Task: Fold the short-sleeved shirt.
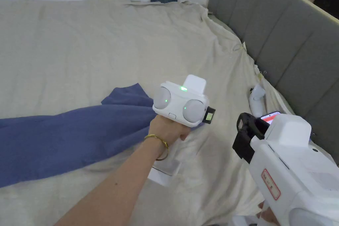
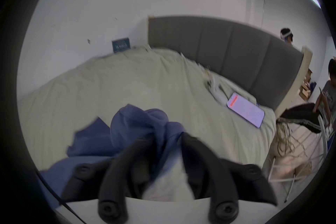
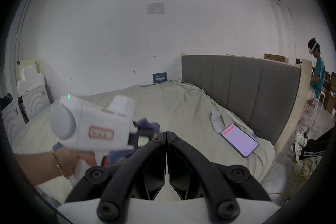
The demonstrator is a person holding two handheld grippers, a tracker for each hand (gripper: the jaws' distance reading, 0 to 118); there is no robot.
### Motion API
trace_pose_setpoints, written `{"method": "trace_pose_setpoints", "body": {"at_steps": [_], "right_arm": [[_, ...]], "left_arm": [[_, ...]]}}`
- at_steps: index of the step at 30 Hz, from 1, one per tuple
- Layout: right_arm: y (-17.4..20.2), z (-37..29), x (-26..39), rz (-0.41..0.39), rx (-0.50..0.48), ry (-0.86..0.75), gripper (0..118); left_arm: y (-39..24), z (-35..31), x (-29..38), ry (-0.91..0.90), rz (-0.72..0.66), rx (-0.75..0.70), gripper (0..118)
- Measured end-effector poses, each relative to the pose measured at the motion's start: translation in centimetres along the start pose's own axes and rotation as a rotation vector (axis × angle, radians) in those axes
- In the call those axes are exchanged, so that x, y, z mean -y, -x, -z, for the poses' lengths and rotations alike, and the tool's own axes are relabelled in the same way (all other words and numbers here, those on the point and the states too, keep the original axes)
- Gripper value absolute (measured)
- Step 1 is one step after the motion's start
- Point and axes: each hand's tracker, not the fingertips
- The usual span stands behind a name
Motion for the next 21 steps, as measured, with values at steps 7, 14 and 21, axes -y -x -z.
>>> {"method": "trace_pose_setpoints", "body": {"at_steps": [7,14,21], "right_arm": [[-1.4,0.3,0.4,0.021,0.024,0.015,0],[-0.1,1.1,-0.8,0.01,-0.018,-0.007,0],[2.6,2.5,-2.2,-0.017,-0.089,-0.056,0]], "left_arm": [[0.7,-0.3,-0.5,-0.002,-0.1,0.077,110],[8.4,-9.7,-3.2,-0.256,-0.217,-0.045,110],[15.8,-20.9,1.3,-0.465,-0.24,-0.361,111]]}}
